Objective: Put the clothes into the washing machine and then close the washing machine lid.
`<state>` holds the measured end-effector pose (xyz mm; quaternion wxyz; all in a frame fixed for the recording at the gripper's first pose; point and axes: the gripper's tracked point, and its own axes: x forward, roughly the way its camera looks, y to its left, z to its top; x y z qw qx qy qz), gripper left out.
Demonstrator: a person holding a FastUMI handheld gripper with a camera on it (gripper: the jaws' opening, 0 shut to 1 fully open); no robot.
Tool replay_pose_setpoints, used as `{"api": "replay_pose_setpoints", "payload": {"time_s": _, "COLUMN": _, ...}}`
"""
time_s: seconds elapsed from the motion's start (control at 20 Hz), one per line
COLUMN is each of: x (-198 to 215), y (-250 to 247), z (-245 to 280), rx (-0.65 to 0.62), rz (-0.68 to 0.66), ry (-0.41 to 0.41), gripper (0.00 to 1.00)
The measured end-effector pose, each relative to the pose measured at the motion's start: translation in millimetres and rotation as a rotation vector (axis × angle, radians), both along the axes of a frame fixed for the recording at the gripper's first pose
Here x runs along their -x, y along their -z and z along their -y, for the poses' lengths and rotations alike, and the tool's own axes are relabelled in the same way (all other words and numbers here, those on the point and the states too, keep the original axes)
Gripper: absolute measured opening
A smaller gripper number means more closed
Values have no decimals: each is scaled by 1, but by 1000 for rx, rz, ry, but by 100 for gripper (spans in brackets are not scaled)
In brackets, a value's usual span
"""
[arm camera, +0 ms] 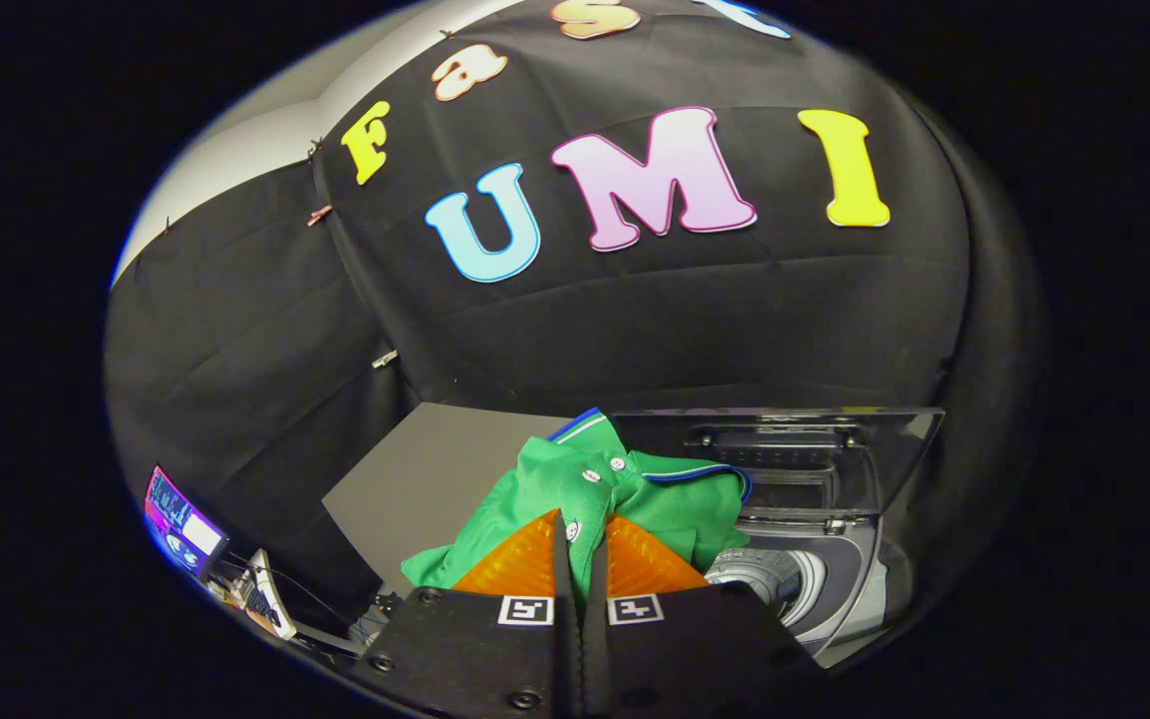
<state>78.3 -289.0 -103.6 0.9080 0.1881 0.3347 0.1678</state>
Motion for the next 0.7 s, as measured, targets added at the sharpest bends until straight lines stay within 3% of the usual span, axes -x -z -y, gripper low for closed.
{"api": "replay_pose_setpoints", "payload": {"time_s": 0.4, "x": -20, "y": 57, "z": 76, "rx": 34, "rz": -46, "ry": 3, "gripper": 5}}
{"api": "replay_pose_setpoints", "payload": {"time_s": 0.7, "x": -18, "y": 110, "z": 80, "rx": 54, "rz": -85, "ry": -7, "gripper": 5}}
